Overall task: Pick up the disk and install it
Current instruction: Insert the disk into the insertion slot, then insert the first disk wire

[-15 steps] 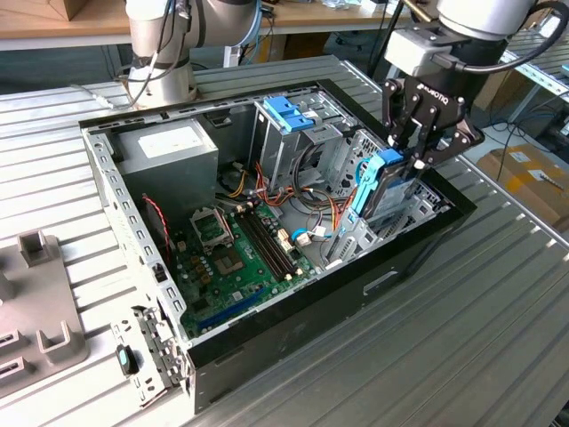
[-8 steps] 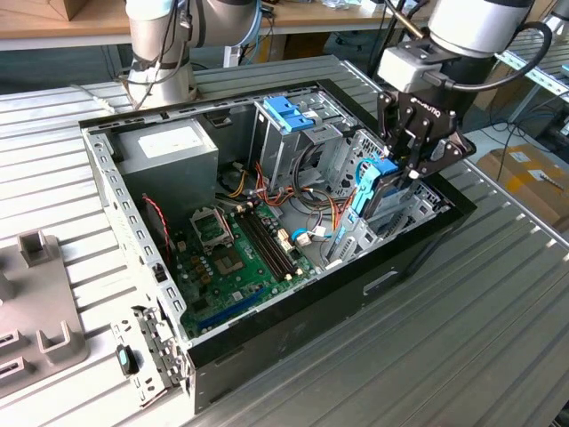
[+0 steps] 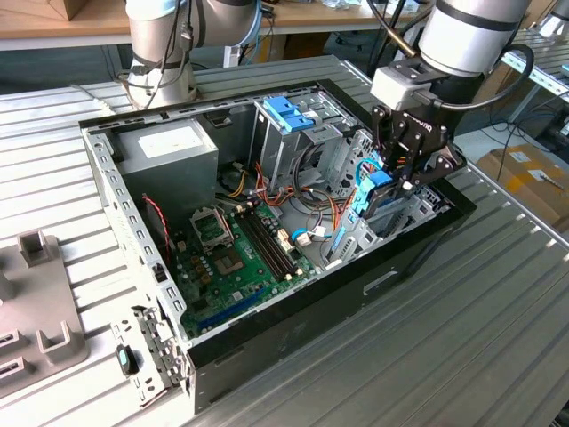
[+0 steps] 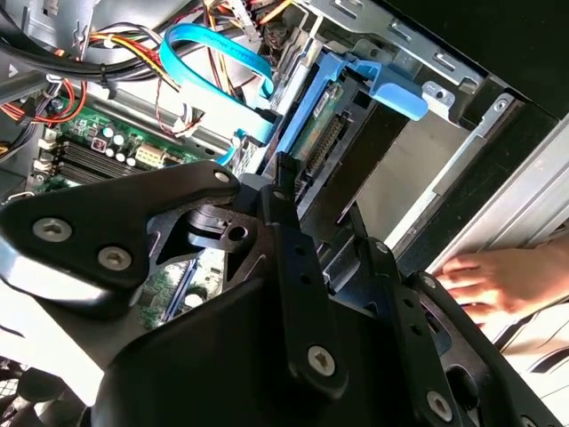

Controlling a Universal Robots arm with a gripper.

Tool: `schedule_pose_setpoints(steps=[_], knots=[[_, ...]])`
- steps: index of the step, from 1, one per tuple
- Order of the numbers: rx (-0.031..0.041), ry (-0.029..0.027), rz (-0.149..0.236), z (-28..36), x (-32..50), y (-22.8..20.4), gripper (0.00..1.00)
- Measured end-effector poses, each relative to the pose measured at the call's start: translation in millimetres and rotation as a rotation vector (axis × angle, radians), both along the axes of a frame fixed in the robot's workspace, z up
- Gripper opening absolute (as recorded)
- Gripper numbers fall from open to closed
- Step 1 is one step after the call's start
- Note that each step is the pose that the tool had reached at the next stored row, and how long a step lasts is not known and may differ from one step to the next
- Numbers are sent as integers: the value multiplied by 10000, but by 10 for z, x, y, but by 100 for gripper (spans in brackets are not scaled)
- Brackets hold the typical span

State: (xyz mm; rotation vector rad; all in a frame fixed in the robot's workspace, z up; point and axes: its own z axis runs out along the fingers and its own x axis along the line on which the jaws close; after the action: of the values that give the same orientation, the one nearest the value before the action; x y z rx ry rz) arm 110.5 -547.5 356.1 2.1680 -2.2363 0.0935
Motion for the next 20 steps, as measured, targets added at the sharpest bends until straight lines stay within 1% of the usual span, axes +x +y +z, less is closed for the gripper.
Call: schedule_pose_setpoints(steps=[3, 5, 10, 13, 15, 17, 20], knots=[[4, 0, 0, -2, 0, 1, 35], [2, 0, 0, -2, 0, 0, 48], [0, 1, 0, -2, 0, 0, 48], [1, 1, 0, -20, 0, 0, 48], [-1, 0, 0, -21, 0, 0, 48], [1, 0, 0, -43, 0, 0, 48], [1, 0, 0, -45, 0, 0, 48]])
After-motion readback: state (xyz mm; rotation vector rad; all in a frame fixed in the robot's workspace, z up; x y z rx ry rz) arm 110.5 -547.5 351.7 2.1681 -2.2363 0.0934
